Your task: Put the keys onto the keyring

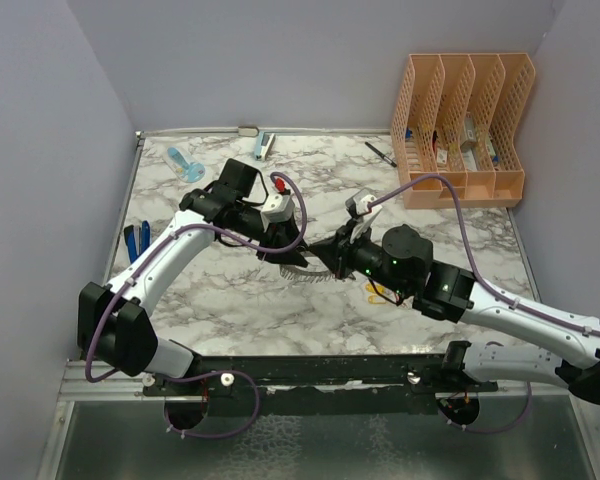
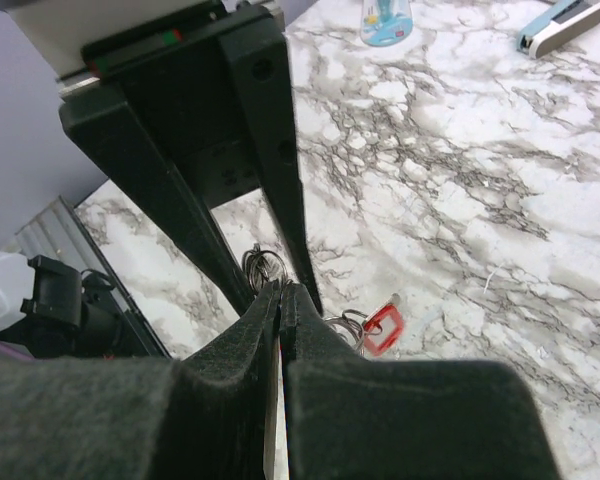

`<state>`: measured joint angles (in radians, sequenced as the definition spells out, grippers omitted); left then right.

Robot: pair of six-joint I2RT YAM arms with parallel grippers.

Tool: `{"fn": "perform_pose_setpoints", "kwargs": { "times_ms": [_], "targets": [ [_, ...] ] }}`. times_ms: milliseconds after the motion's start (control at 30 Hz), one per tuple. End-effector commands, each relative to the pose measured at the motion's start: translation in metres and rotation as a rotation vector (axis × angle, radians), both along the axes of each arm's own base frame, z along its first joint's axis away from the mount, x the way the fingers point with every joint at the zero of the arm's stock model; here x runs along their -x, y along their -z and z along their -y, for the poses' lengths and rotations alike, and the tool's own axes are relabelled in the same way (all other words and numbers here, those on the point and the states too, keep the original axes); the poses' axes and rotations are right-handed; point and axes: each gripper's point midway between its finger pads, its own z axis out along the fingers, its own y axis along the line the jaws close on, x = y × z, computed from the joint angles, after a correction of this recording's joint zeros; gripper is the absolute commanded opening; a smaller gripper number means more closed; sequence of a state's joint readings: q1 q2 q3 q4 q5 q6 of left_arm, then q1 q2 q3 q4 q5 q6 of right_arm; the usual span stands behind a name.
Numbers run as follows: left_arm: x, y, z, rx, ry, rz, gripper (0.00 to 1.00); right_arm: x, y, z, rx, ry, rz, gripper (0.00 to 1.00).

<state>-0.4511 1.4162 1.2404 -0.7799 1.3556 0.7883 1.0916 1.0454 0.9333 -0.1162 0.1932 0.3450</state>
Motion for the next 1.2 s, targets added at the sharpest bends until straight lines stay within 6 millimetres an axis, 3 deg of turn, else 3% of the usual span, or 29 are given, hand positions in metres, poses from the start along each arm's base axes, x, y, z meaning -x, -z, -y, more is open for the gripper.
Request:
{"fn": "perform_pose_setpoints", "kwargs": {
  "times_ms": [0,767,1167],
  "targets": [
    [-0.004,0.001,0.0,0.008,0.0,0.018,0.35,0.006,-0.043,-0.003,-0.132,-0.039,0.079,0.01],
    [0.007,-0.027,-0.001,0.063,0.038,0.014,0.38,0.005,-0.027,-0.013,-0.108,-0.059,0.056,0.01],
    [0.008,-0.026,0.0,0.074,0.047,0.003,0.28,0.006,-0.025,-0.015,-0.106,-0.067,0.048,0.01]
  ]
}}
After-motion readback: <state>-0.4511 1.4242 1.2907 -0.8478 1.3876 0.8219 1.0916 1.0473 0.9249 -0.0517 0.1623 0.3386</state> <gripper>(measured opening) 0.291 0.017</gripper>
